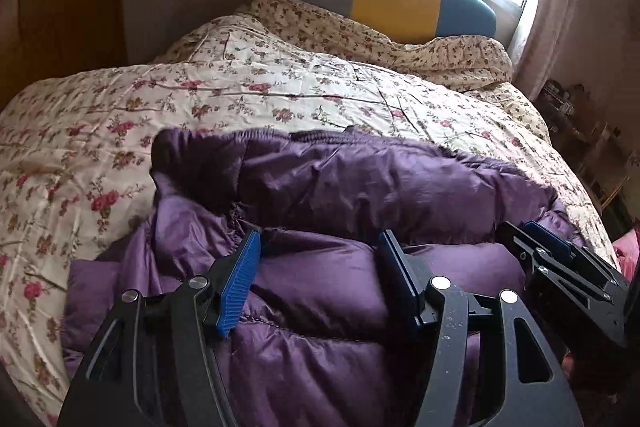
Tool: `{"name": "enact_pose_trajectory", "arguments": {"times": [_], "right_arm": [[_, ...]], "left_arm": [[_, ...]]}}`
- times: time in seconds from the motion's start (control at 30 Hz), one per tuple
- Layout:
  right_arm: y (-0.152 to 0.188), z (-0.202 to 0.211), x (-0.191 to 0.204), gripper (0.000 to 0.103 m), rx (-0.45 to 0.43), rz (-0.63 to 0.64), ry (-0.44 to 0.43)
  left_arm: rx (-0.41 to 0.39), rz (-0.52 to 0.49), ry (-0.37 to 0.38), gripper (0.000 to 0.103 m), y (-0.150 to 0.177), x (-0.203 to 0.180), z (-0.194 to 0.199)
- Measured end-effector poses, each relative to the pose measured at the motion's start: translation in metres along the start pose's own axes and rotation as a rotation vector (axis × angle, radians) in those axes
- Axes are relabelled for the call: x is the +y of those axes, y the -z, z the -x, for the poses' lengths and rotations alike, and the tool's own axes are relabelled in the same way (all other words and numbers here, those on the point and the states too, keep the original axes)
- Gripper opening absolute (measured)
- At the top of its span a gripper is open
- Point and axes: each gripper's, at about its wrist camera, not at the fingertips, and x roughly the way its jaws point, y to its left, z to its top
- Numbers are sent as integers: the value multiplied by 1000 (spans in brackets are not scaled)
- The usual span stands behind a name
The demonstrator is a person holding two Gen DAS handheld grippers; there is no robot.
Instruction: Fold large clothes
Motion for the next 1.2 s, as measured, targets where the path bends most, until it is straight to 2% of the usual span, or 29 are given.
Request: {"name": "enact_pose_trajectory", "arguments": {"times": [0.2,0.4,1.1,1.2], "right_arm": [[12,-19,0,44,17,21,26],[17,-30,-5,45,32,13,12],[17,-33,-7,45,41,15,12],[17,-34,-6,45,42,16,14]], "left_arm": [[-4,1,7,61,9,2,-10],[-13,19,21,61,15,5,-14],[-16,22,18,62,17,3,-11],[-15,22,37,67,15,1,-10]]}}
